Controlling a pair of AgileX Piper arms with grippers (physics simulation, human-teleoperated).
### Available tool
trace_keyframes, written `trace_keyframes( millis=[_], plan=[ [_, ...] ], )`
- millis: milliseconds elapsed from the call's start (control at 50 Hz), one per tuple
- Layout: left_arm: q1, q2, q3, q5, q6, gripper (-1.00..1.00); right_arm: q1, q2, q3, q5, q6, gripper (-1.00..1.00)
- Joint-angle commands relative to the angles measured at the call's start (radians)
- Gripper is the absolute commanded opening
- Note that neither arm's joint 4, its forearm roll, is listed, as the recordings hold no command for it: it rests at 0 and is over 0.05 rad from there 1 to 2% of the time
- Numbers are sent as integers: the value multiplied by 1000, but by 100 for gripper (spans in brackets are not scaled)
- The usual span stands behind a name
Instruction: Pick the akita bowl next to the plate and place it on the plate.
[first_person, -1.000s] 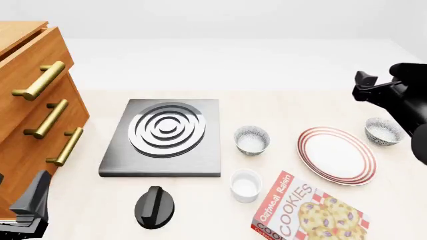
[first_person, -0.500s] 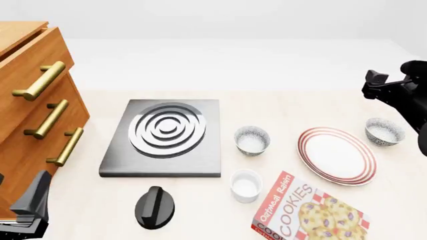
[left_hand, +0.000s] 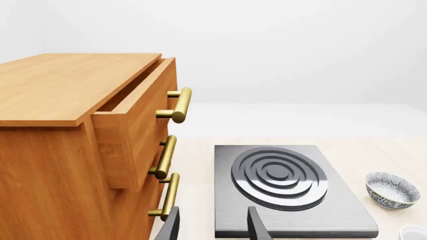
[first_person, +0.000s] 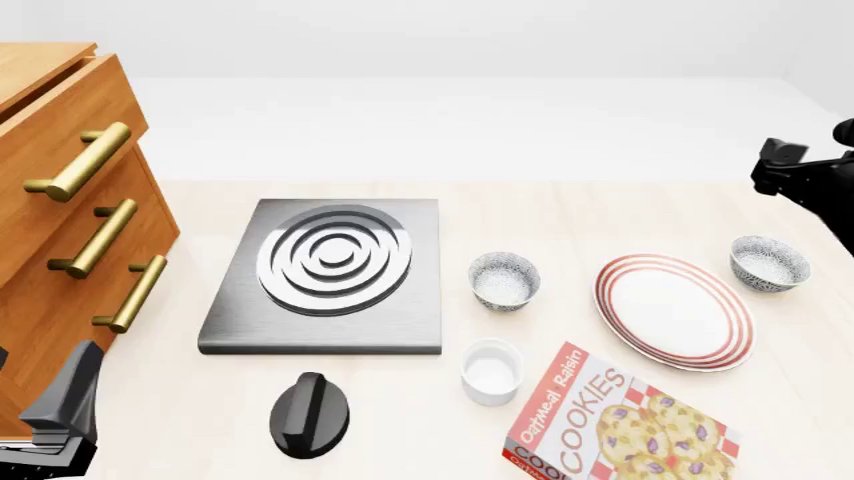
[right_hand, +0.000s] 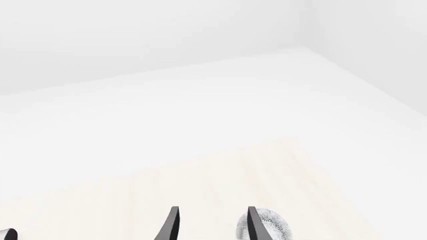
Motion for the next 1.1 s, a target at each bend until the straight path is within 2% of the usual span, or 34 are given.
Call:
trace_keyframes(
  millis=[20, 1100],
  plan=[
    [0, 0, 0, 0, 0, 100, -35, 8, -11, 7, 16, 100],
    [0, 0, 0, 0, 0, 100, -187, 39, -69, 51, 92, 100]
  ],
)
